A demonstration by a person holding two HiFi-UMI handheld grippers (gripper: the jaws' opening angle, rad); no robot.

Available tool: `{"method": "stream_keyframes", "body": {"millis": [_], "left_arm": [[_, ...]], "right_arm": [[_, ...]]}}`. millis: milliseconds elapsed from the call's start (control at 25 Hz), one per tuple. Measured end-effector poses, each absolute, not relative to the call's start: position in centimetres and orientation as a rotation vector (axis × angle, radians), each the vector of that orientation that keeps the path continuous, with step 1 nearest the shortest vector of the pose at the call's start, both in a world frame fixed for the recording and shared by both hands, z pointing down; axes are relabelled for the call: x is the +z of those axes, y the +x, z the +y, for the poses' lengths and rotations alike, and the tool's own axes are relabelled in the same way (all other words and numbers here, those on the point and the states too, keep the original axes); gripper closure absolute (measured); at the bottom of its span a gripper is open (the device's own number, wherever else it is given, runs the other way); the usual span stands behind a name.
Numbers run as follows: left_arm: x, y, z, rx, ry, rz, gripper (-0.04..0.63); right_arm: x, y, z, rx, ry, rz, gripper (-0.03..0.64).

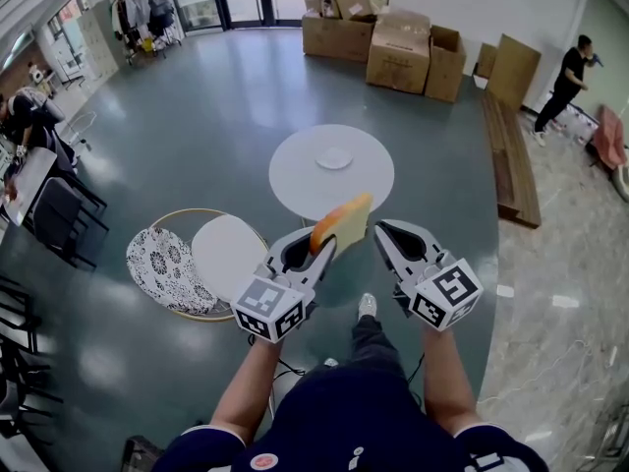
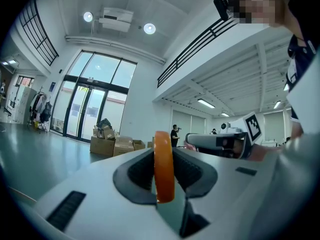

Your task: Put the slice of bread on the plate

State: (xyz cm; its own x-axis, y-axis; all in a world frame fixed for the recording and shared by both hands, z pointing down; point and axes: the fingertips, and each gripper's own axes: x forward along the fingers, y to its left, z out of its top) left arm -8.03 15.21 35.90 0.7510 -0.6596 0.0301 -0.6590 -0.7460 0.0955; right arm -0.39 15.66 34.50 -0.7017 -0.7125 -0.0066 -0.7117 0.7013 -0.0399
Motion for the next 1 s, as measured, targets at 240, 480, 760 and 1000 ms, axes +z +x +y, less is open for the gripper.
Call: {"method": "stream_keyframes", "body": {"millis": [240,480,760,1000], "left_arm": [[36.4,-6.5,11.7,0.004,2.836,-1.091,0.505],[37.6,-5.3,6.9,0.032,2.806,-1.103,0.505],[38.5,-3.2,0.4,0.063,2.783,-1.138,0.505],[38.5,-1.8,-5.3,0.100,2.757,-1.190,0.505]], "right_arm": [[35.2,1.4,12.3,-0.073,-1.202,2.878,0.612],[36.2,2.7,7.4,-0.113,-1.190,2.887,0.612],[37.2,5.2,0.6,-0.157,-1.160,2.885,0.612],[37.5,6.7,-5.7,-0.203,-1.100,2.891,0.612]]}}
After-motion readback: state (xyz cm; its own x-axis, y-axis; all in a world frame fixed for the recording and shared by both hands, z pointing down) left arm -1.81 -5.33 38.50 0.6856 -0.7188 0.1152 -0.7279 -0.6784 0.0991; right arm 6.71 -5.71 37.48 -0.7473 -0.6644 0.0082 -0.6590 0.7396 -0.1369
